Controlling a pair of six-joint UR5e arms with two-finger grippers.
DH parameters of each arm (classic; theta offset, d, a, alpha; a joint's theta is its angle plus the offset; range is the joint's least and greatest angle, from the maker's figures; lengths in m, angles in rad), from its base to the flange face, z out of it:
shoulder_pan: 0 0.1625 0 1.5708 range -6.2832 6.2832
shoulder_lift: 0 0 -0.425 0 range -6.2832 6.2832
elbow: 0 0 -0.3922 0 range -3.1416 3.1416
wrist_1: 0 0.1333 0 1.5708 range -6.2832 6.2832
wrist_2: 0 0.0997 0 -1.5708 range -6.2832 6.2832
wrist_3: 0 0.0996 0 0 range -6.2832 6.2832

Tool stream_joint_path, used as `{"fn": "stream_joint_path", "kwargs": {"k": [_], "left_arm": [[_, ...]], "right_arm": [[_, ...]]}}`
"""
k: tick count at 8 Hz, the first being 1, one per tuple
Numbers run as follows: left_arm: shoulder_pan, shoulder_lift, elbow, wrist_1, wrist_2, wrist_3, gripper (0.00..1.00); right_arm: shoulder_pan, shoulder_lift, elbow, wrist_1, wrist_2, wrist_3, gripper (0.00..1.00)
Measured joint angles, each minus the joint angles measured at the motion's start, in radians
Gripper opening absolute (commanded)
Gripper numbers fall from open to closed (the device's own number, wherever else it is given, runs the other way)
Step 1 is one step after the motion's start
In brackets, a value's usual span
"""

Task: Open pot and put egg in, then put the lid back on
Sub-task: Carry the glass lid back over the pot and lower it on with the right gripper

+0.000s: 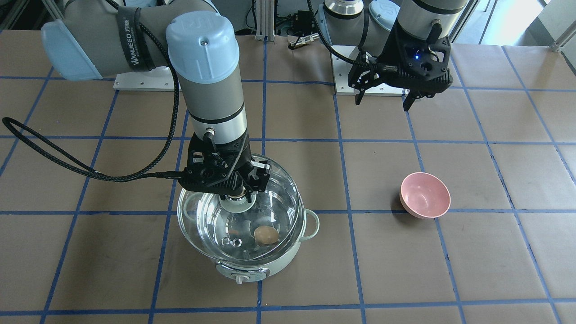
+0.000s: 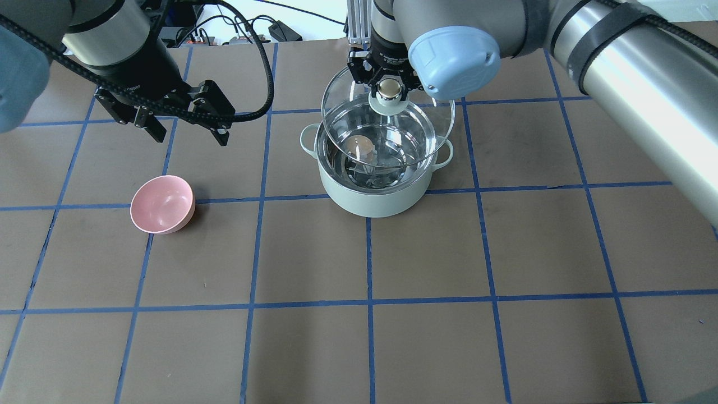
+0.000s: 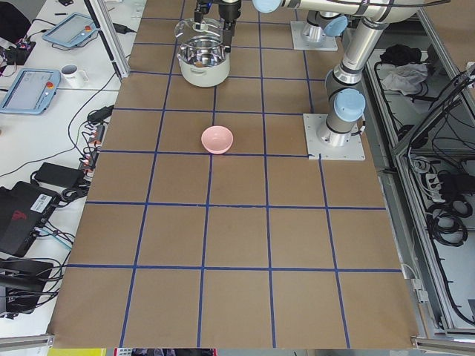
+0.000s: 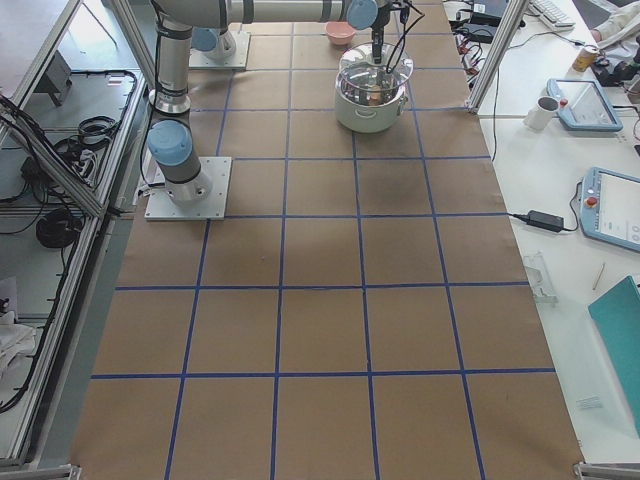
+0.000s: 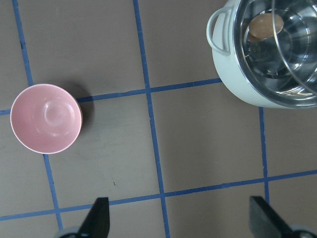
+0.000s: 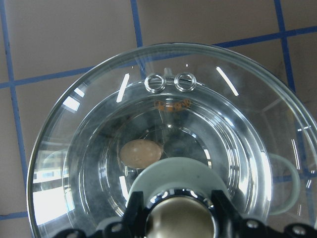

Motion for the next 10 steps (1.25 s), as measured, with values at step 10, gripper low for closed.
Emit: {"fn": "stream_joint_path", "kwargs": {"k": [10], "left_arm": [[-0.009, 0.028, 0.012, -0.013, 0.007, -0.157, 1.00]], "right_arm": [[0.013, 0.059, 0.017, -0.021, 0.022, 0.041, 0.11]]}}
